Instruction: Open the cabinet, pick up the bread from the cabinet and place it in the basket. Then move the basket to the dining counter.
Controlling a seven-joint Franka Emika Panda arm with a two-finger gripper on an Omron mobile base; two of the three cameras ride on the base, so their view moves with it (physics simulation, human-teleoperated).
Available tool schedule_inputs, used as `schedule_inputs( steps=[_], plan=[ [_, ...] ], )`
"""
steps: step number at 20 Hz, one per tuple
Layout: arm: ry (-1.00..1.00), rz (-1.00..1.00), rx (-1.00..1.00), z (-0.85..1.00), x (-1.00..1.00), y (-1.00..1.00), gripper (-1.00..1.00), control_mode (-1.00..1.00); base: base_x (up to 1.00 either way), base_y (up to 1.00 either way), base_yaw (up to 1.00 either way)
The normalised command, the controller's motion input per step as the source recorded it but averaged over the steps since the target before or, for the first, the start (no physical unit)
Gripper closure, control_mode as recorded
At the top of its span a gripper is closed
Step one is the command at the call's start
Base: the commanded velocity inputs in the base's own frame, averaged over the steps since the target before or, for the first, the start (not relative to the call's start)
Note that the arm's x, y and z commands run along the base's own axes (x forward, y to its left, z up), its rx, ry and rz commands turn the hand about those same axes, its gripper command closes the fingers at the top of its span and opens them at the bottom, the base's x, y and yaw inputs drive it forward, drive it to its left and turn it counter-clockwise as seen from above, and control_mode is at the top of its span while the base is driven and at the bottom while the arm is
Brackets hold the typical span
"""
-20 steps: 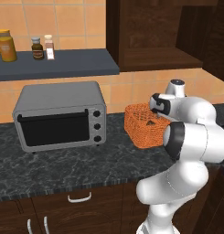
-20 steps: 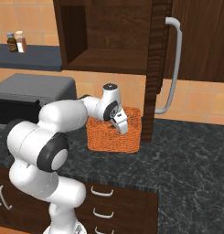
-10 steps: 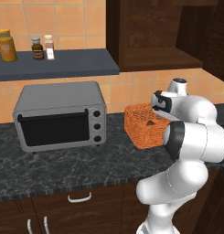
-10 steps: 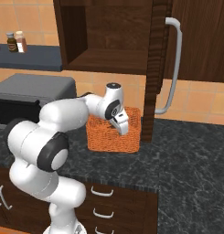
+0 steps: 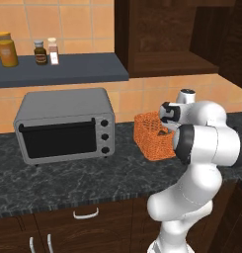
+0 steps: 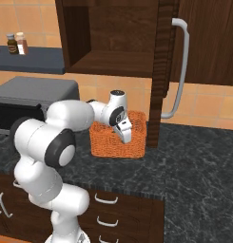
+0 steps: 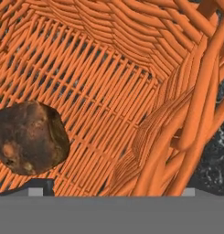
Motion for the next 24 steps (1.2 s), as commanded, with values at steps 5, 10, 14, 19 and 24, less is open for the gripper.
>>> schedule_inputs(
  steps=[5,10,14,19,24],
  plan=[
    [0.08,-0.05,0.00,-0.96,-0.20,0.42,1.00,-1.00,0.00,0.00,0.00],
    [0.01,-0.01,-0.02,-0.76,-0.62,0.26,1.00,-1.00,0.00,0.00,0.00],
    [0.00,0.00,0.00,-0.29,-0.36,0.23,1.00,-1.00,0.00,0.00,0.00],
    [-0.05,-0.01,0.00,0.12,-0.08,0.08,1.00,-1.00,0.00,0.00,0.00],
    [-0.05,-0.07,0.00,0.32,-0.16,0.26,1.00,-1.00,0.00,0.00,0.00]
  ],
)
